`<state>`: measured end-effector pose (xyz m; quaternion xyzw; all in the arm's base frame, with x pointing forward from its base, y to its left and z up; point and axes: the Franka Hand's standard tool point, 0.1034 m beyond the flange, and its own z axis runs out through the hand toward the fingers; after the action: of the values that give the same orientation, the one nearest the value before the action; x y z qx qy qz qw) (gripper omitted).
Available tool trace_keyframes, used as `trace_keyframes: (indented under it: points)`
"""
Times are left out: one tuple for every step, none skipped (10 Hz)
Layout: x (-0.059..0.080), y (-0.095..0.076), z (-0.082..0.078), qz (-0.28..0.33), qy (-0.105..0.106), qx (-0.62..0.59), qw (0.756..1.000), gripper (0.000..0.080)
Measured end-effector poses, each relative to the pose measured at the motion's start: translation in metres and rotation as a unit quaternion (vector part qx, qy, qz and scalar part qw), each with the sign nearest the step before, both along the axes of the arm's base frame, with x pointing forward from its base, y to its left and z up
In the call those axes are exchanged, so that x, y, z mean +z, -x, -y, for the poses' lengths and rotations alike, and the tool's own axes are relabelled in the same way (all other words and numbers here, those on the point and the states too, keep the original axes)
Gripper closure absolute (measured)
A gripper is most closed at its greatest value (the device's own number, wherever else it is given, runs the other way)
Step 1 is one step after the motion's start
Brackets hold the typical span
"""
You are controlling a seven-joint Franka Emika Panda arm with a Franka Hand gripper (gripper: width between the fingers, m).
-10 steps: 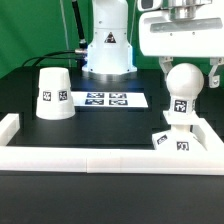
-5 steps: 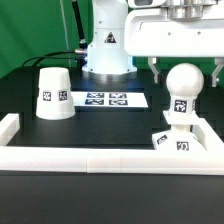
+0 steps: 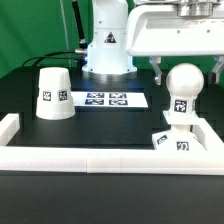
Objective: Assemble lamp
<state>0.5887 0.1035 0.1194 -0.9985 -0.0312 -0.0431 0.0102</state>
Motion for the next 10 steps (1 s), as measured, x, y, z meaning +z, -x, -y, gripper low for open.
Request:
trace_keyframes:
  points:
    - [-0.0006,0.0008,-0.0019,0.000,0.000,0.004,1.000,0.0101]
    - [-0.0015,0.0019,-0.0032,-0.001,0.000,0.015,1.000,0.0101]
    - [-0.0029,0.0030,-0.0025,-0.002,0.000,0.012,1.000,0.0101]
    - [-0.0044,0.0040,-0.0003,-0.003,0.000,0.011,1.000,0.0101]
    - [-0.0044,0.0039,0.0004,-0.003,0.000,0.010,1.000,0.0101]
    - [-0.0044,0.0040,0.0004,-0.003,0.000,0.010,1.000,0.0226]
    - [-0.0043,0.0038,0.0004,-0.003,0.000,0.010,1.000,0.0226]
    - [-0.0043,0.0038,0.0004,-0.003,0.000,0.010,1.000,0.0223]
    - [-0.0044,0.0038,0.0004,-0.003,0.000,0.003,1.000,0.0223]
    - [-0.0044,0.0038,0.0004,-0.003,-0.001,-0.005,1.000,0.0223]
